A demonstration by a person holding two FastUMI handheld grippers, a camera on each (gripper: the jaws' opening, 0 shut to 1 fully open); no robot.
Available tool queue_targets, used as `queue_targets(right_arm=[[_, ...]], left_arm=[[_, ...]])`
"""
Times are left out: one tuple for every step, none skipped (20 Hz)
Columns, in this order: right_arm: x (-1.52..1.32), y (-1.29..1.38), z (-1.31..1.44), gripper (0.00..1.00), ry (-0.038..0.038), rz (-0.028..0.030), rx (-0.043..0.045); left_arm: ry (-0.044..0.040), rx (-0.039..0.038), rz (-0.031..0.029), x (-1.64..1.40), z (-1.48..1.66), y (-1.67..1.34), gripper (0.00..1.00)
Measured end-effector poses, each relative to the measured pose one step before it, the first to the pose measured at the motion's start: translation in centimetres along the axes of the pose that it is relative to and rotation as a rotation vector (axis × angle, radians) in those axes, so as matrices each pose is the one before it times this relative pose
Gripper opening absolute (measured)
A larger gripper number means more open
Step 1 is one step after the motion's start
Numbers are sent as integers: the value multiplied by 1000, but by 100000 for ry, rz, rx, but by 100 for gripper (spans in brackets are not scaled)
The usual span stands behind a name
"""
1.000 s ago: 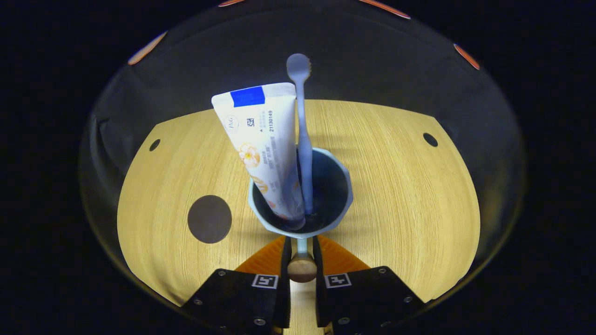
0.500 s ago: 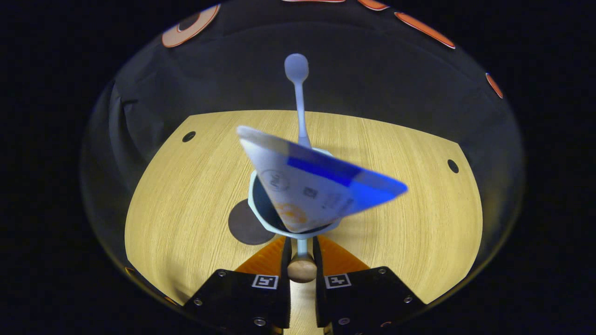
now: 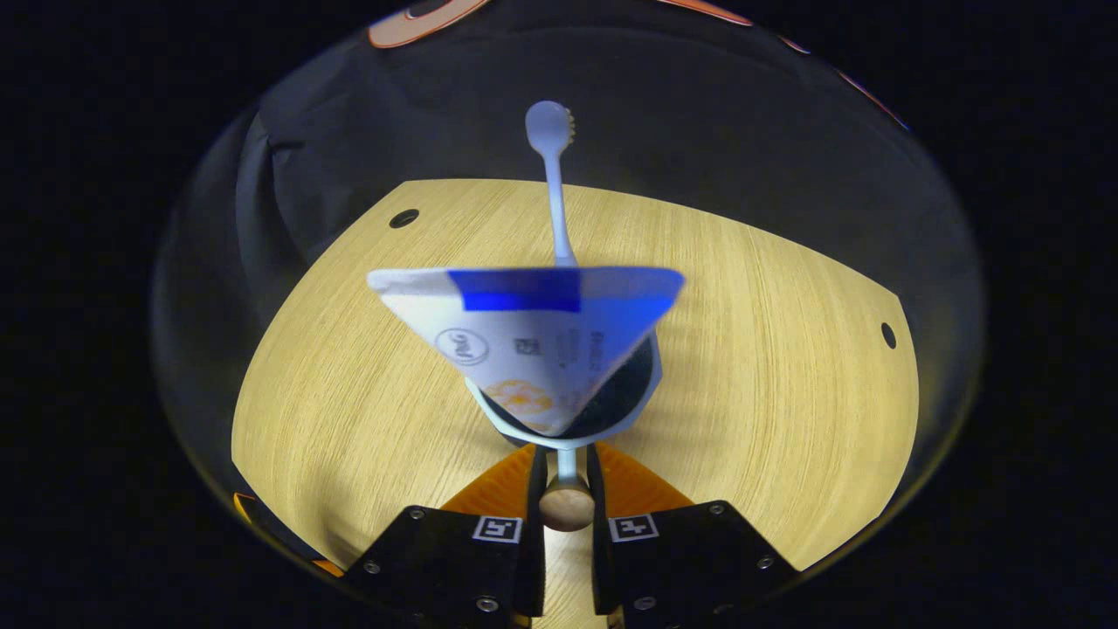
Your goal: Put the toothbrush and toothpaste on the desktop into the cup, then pick up the cup and place it on the coaster on the desktop.
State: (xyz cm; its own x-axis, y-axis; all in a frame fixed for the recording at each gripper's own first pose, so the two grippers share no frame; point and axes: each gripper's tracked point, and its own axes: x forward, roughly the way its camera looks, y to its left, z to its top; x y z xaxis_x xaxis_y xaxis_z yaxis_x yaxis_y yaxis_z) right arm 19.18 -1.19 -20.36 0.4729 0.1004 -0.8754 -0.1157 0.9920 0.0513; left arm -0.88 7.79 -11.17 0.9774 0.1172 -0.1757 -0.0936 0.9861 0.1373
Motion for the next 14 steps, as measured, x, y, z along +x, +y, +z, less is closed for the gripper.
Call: queue_targets(right_arm=[[39, -35, 21, 22, 634, 345, -741], [-74, 51, 53, 22, 826, 315, -385], [-34, -138, 50, 22, 1086, 36, -326], [-6, 42, -69, 22, 750, -219, -348], [-64, -138, -41, 22, 833, -556, -198], [-15, 183, -6, 22, 446, -273, -281], [61, 211, -143, 22, 648, 271, 221], [-163, -9, -104, 22, 1255, 486, -43], [-105, -131, 333, 22, -1004, 158, 396], [194, -17, -387, 17, 1363, 308, 915], [-31, 36, 131, 22, -160, 494, 898], [22, 185, -189, 24, 557, 1067, 551], [-62, -78, -144, 25, 260, 1029, 388], [17, -264, 114, 28, -586, 756, 31]], left_arm=[[81, -242, 253, 97, -148, 102, 99], [52, -238, 237, -8, 151, 14, 99], [118, -288, 204, -131, 247, -135, 99], [512, -272, 291, -27, 75, 17, 99], [410, -241, 342, 55, -77, 85, 99], [437, -309, 223, 33, 33, 9, 99], [349, -338, 226, 86, -170, 38, 99], [257, -399, 171, 84, 8, 29, 99], [442, -450, 205, 103, -236, 17, 99], [524, -568, 202, 57, -121, -5, 99], [858, -460, 262, 74, -303, 100, 99], [827, -203, 318, -12, -210, 50, 99], [488, -46, 293, -35, -88, 31, 99], [190, -61, 144, 51, -48, -23, 99]])
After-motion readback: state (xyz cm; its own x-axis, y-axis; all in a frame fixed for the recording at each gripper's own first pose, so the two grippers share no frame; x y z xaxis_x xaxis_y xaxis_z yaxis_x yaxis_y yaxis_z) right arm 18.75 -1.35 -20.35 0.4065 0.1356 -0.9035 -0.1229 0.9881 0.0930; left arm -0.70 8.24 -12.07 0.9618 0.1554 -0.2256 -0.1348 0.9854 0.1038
